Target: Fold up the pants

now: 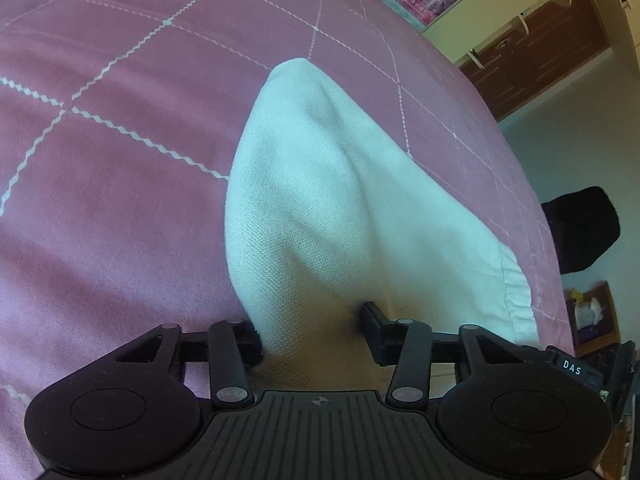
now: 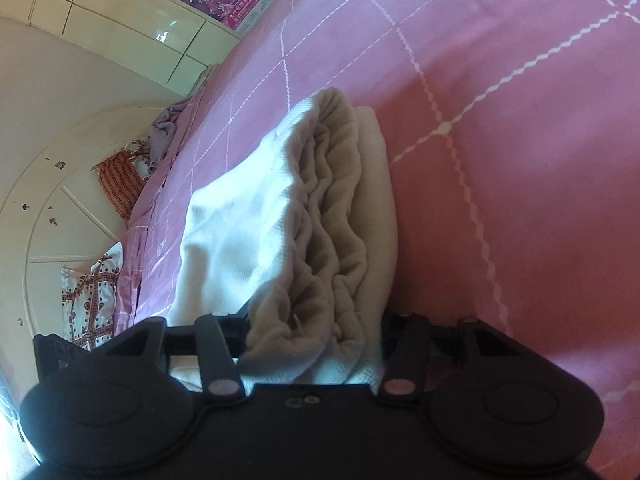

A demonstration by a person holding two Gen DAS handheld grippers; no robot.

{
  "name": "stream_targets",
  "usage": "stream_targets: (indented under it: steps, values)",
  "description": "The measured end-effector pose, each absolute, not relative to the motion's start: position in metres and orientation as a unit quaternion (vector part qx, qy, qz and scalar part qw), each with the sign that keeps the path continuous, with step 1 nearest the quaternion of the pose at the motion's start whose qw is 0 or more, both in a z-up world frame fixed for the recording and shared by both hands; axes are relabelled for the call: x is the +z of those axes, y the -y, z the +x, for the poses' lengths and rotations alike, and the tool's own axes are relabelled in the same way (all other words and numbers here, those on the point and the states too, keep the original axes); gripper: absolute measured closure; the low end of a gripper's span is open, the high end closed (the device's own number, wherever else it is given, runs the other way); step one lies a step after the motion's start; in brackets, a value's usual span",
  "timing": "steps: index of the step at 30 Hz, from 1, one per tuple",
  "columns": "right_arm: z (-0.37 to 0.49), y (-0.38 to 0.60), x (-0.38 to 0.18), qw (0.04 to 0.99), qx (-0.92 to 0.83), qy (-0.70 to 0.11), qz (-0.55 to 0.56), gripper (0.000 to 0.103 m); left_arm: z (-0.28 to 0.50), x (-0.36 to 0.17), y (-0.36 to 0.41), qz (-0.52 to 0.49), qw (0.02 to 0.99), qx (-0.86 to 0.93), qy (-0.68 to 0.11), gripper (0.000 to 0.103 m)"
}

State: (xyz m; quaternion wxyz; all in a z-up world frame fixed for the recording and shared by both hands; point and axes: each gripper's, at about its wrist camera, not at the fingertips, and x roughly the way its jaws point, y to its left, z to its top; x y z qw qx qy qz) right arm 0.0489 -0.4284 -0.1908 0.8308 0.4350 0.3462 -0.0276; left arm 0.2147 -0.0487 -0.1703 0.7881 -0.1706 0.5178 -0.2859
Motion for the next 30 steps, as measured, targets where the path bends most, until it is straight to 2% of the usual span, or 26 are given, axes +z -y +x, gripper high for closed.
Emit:
stream_targets:
  steps: [2, 5, 9, 12, 22, 30]
  values:
    - [0.051, 0.421, -0.186, 0.839, -0.037, -0.350, 0.415, 0.060, 0.205, -0.157, 0.057, -0.125, 0.809, -0.280, -0.502, 0.067]
    - [0.049, 0.409, -0.173, 0.854, -0.046, -0.343, 0.389, 0.062, 0.194, -0.137, 0.072, -0.065, 0.833, -0.271, -0.478, 0.070]
    - [0.048, 0.407, -0.156, 0.854, -0.024, -0.311, 0.415, 0.063, 0.180, -0.112, 0.087, -0.022, 0.856, -0.268, -0.442, 0.073]
    - [0.051, 0.403, -0.136, 0.860, 0.002, -0.288, 0.422, 0.063, 0.172, -0.088, 0.093, -0.007, 0.877, -0.265, -0.400, 0.084]
    - [0.074, 0.407, -0.075, 0.874, 0.057, -0.203, 0.438, 0.063, 0.201, -0.037, 0.095, -0.026, 0.906, -0.252, -0.338, 0.085]
    - [0.125, 0.427, -0.050, 0.886, 0.070, -0.175, 0.423, 0.063, 0.258, -0.030, 0.117, -0.030, 0.920, -0.229, -0.317, 0.085]
